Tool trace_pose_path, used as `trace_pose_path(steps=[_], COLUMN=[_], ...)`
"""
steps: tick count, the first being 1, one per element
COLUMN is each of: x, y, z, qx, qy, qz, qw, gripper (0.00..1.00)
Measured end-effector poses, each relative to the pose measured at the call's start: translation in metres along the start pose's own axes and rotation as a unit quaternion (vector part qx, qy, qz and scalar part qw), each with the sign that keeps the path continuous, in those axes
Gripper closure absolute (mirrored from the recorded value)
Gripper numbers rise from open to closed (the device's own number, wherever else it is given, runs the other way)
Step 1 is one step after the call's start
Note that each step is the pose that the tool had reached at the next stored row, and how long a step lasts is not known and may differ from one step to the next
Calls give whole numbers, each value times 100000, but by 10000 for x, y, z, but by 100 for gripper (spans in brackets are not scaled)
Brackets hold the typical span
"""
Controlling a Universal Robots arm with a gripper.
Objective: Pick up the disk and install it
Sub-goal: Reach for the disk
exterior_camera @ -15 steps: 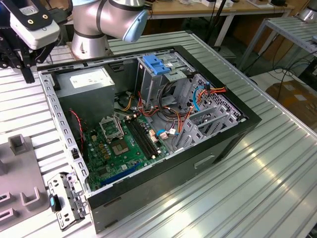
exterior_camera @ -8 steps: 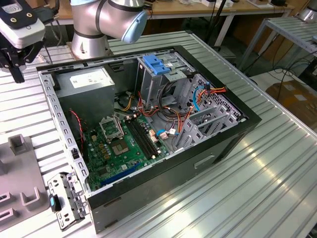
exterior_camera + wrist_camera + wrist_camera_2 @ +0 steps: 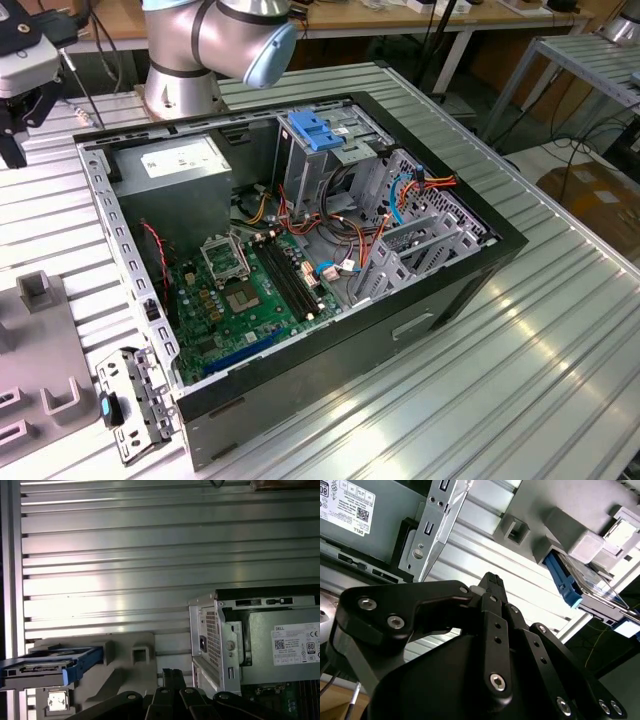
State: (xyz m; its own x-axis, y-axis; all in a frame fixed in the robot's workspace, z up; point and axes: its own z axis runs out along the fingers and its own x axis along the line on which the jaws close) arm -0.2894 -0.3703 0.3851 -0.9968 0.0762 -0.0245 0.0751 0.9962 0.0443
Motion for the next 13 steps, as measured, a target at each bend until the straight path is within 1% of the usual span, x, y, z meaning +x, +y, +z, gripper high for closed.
trace_pose_path(steps=[10, 11, 13], x=[191, 219, 310], y=[25, 24, 18], z=[0, 0, -2], qx=[-1, 0, 1], qy=[0, -1, 4], qz=[1, -3, 2], qw=[100000, 100000, 100000], gripper=[89, 89, 89])
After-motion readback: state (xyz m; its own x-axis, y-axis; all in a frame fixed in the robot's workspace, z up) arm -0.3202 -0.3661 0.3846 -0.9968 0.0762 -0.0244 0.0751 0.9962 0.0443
